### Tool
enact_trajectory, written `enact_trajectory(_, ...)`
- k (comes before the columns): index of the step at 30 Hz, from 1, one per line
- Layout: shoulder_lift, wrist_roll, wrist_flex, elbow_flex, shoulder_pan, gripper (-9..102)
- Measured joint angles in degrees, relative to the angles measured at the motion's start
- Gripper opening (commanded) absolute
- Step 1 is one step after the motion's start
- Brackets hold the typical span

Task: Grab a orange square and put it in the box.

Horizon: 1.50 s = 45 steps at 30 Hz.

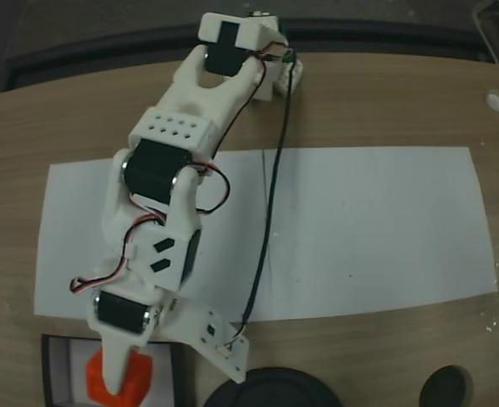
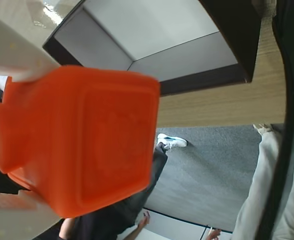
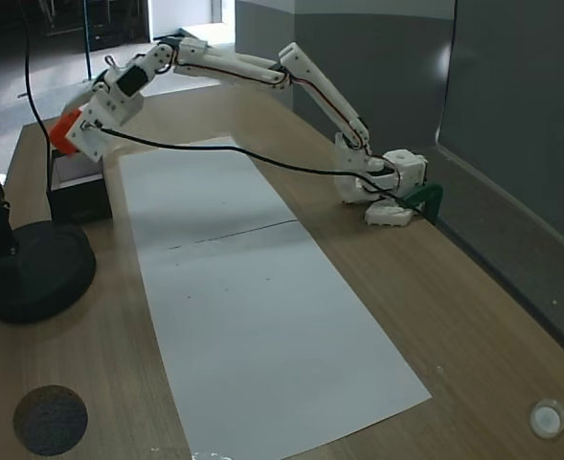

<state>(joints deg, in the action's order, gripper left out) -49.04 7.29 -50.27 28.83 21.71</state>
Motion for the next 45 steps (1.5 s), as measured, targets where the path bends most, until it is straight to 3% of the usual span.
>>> enact_trajectory(12, 8.4, 0.1, 0.0, -7.3, 5.7, 10)
enact_trajectory(20, 10.5, 0.1, -1.5, -7.3, 5.1, 28)
enact_trajectory(28, 10.5, 0.0, -2.8, -7.3, 5.4, 28)
enact_trajectory(31, 10.5, 0.0, -4.9, -7.4, 5.0, 22)
enact_trajectory(36, 9.5, -3.5, -16.2, -11.3, 4.2, 2)
enact_trajectory(45, -9.1, -8.7, -48.2, -25.5, -11.2, 0)
